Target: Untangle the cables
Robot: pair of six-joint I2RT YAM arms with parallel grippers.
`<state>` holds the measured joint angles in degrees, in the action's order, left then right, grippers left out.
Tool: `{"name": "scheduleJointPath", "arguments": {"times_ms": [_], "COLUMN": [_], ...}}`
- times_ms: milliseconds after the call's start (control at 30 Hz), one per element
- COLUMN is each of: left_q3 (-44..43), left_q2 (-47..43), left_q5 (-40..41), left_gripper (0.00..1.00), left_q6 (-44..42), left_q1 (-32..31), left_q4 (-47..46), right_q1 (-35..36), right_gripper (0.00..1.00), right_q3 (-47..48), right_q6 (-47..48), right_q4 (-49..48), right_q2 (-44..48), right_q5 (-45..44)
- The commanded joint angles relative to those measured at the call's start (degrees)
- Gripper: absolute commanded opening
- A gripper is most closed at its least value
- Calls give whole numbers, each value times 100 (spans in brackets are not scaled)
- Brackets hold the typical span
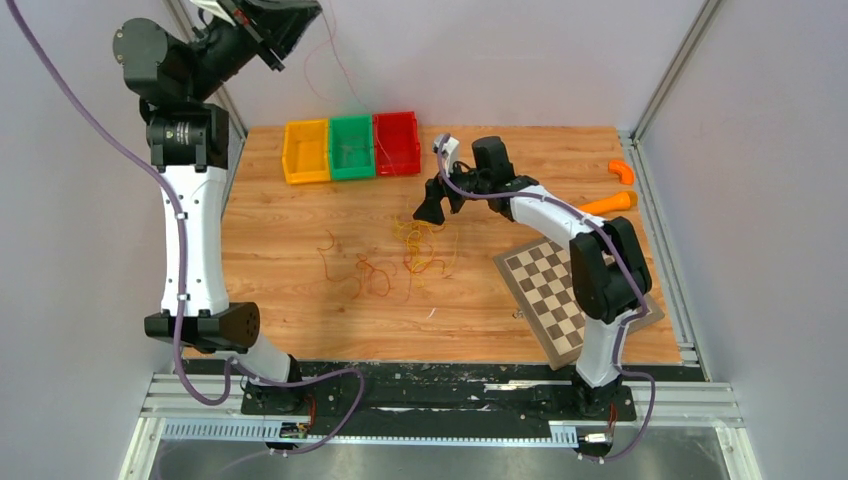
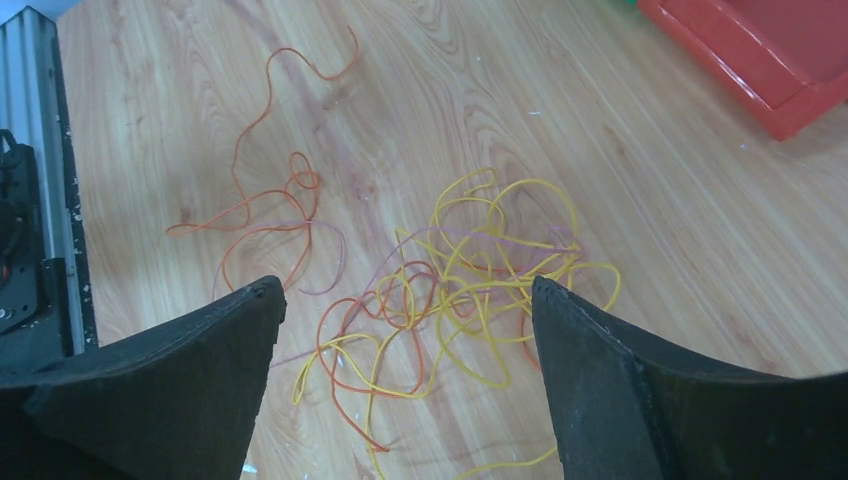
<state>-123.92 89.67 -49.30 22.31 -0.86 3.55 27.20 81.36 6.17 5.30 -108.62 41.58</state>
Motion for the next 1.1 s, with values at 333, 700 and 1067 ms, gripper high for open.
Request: {"name": "scheduleJointPath", "arguments": {"times_ms": [333,700,1067], "left_q3": [-1315,-970,-317], "left_q2": [335,136,-129], "left_q5": [750,762,965], "left_gripper": [0,0,0], "left_q6": [1324,1313,1356], "left_q1": [245,250,589], "left_q4": [-1291,-1298,-1189], "right_q1": [33,457,453], "right_gripper": [88,37,70], "right_q3": [587,1627,1390], "right_q6": [105,409,747], "right_q4": [-197,-263,-209], "right_q2": [-180,-681,-246], "right_q5": [61,-32,188]}}
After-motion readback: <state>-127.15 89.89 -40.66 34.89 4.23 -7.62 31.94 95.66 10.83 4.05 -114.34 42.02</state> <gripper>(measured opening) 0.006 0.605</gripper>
